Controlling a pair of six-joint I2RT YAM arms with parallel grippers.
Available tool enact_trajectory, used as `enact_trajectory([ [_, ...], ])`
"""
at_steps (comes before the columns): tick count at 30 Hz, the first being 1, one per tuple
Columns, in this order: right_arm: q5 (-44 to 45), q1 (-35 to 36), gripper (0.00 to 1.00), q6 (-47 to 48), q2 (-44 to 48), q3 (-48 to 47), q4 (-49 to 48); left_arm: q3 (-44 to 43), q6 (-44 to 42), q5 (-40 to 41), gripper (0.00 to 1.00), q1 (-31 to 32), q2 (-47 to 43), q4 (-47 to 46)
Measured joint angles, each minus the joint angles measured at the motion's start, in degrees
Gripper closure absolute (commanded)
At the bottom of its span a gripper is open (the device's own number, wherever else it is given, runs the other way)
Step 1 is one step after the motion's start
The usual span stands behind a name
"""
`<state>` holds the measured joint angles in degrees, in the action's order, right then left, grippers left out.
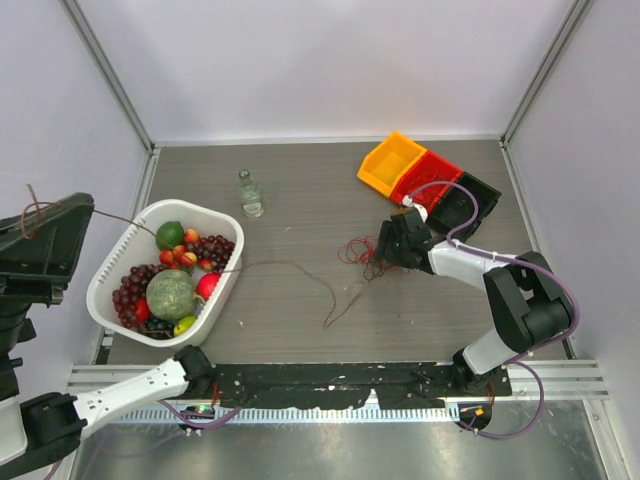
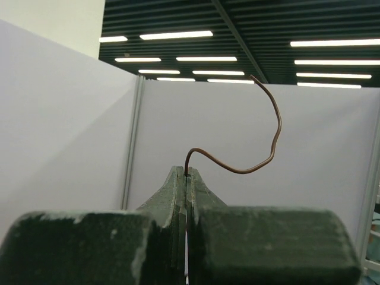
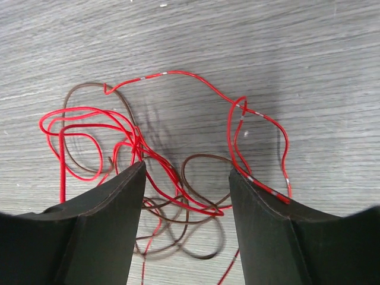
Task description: Untangle the cables
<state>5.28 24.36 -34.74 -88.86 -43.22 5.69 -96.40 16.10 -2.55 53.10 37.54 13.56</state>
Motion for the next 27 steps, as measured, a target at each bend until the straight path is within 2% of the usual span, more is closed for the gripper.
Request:
enact_trajectory([
  [5, -0.33, 1.25, 0.26, 4.00, 3.15, -0.28, 4.26, 0.92, 0.92, 4.37, 1.00, 0.00, -0.22, -0.50],
  [12, -2.01, 12.17, 0.25, 11.41, 17.57, -3.34, 6.97, 8.24, 3.56, 13.60, 1.00, 0.00, 3.45, 3.13],
  [16, -4.26, 13.92, 0.25, 12.61, 22.75, -5.27, 6.19, 13.14, 4.79, 18.67, 1.00, 0.00, 7.34, 6.19],
  [21, -4.96, 13.77, 0.26, 12.66, 22.64, -5.38, 6.56, 14.80, 5.05, 21.29, 1.00, 0.00, 12.98, 10.80],
  [27, -5.20, 13.79, 0.26, 12.68, 18.95, -5.44, 6.84, 8.13, 3.08, 22.12, 1.00, 0.00, 19.50, 14.97],
])
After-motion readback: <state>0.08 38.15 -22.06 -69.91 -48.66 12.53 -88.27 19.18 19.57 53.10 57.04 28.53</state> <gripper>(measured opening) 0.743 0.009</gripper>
